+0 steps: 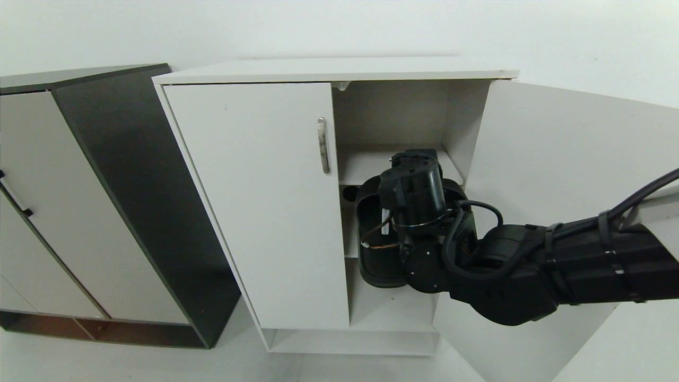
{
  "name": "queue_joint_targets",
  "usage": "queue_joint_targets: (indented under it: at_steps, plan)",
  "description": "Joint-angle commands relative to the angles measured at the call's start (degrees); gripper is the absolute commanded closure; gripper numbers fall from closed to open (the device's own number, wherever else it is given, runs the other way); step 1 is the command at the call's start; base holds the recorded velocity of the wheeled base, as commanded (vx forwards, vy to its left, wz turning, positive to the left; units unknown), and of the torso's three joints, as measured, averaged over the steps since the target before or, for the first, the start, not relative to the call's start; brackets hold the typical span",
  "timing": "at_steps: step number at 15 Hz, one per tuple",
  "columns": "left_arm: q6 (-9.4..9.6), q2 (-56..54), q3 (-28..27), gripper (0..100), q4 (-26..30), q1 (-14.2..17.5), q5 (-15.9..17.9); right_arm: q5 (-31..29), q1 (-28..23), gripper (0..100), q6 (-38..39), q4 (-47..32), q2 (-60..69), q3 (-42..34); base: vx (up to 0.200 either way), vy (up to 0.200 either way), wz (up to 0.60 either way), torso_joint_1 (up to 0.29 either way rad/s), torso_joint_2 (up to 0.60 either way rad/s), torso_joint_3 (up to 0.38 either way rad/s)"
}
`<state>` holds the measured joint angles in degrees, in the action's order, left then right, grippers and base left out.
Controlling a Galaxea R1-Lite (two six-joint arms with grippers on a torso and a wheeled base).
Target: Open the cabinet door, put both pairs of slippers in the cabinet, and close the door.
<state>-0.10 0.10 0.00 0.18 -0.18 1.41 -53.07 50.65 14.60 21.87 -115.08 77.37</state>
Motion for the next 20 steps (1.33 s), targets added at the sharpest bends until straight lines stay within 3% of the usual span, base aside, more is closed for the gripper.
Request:
queue_joint_targets:
  at_steps: [1, 7, 20]
  plan:
    - [0.01, 0.1, 0.0, 100, 0.0, 0.0, 0.0, 0.0, -0.4, 100, 0.2, 0.0, 0.5, 0.4, 0.000, 0.000, 0.00, 0.000, 0.00, 0.000]
    - [0.01, 0.1, 0.0, 100, 0.0, 0.0, 0.1, 0.1, -0.5, 100, 0.2, 0.0, 0.6, 0.2, 0.000, 0.000, 0.00, 0.000, 0.00, 0.000]
    - [0.10, 0.1, 0.0, 100, 0.0, 0.0, 0.2, 0.2, -0.7, 100, 0.2, 0.3, 0.3, -0.1, 0.200, 0.000, 0.00, 0.000, 0.00, 0.003]
